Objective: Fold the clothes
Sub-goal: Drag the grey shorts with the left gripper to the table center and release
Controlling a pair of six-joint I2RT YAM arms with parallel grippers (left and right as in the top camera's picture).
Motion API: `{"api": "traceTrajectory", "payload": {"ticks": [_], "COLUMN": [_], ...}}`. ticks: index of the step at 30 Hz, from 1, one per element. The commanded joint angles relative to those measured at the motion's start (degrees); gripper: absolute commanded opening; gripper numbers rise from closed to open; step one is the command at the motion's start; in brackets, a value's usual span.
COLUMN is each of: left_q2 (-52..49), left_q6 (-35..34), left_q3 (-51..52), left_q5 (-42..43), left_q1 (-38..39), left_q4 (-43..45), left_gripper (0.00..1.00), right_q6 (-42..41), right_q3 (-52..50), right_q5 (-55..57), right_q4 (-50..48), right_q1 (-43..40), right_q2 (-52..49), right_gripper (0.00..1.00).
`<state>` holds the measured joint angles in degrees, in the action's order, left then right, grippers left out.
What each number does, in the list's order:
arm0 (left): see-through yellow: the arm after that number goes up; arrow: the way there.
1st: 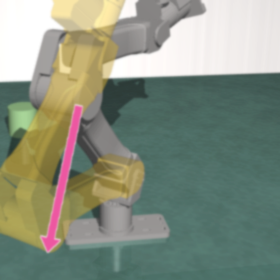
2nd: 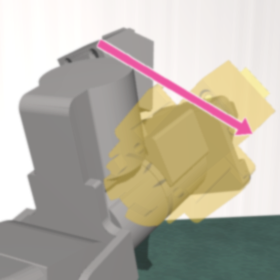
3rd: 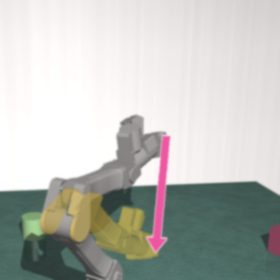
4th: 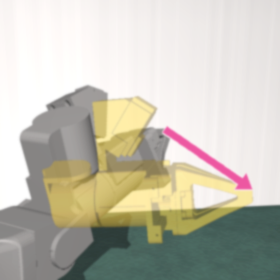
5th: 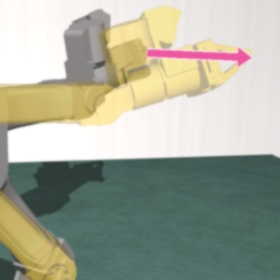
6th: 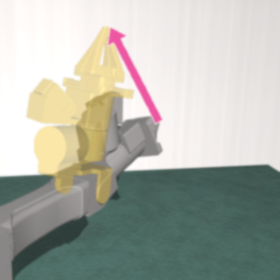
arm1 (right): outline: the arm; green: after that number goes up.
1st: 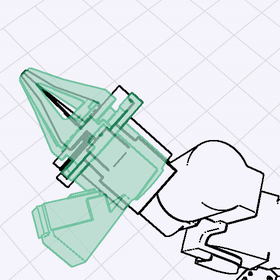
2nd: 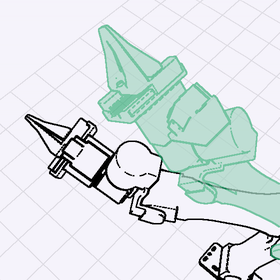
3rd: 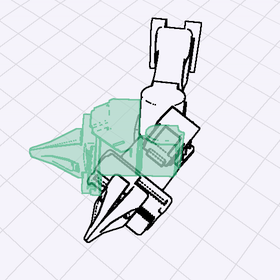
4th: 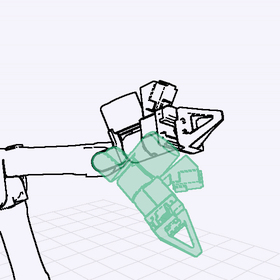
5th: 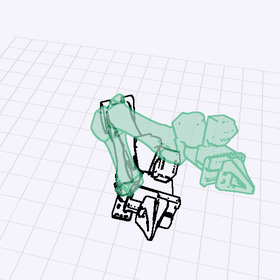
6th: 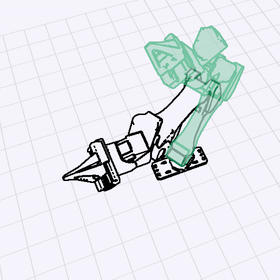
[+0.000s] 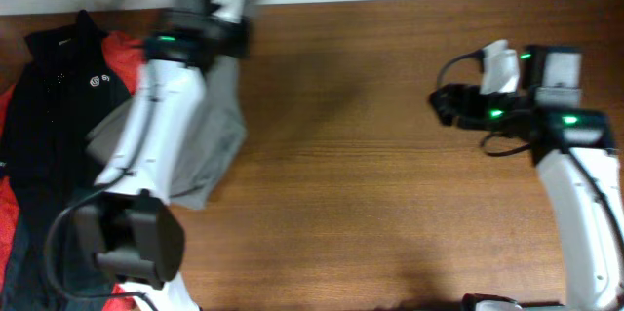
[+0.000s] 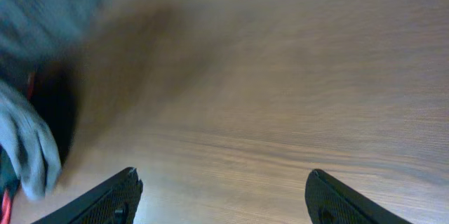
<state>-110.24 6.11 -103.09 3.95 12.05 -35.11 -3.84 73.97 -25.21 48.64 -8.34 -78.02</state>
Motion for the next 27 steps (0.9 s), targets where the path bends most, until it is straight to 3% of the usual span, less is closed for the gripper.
{"api": "traceTrajectory", "payload": {"ticks": [1,10,16,20,22,27], "left_q2": [-3.0,-18.2,-20.0,-20.0,-20.0,-20.0], "left_q6": [-0.9,-2.8,-3.1,-3.1,-4.1,-6.2], "left_q3": [-0.3,-0.3,-0.3,-1.6,-3.9,-15.9], "left_q5": [4.2,4.5,7.0,9.5,12.5,19.0], "left_q1": [10.1,29.1,37.5,41.8,41.5,34.5], "left_q4": [-0.1,1.1,3.7,4.4,2.3,-9.4], "left_gripper": [0.01,0.01,0.03,0.57,0.75,0.96], "right_q6": [0.6,0.6,0.6,0.6,0.6,0.6], "right_q3": [4.9,6.3,6.6,7.8,8.7,9.6], "right_q5": [0.4,0.4,0.2,0.2,0.1,0.0], "right_q4": [3.1,8.0,8.0,8.2,8.4,8.4], "right_q1": [-5.6,-16.3,-20.9,-23.7,-24.6,-24.7], "right_q2": [2.3,2.4,2.4,2.4,2.4,2.4], "right_gripper": [0.79,0.80,0.80,0.80,0.80,0.80]}}
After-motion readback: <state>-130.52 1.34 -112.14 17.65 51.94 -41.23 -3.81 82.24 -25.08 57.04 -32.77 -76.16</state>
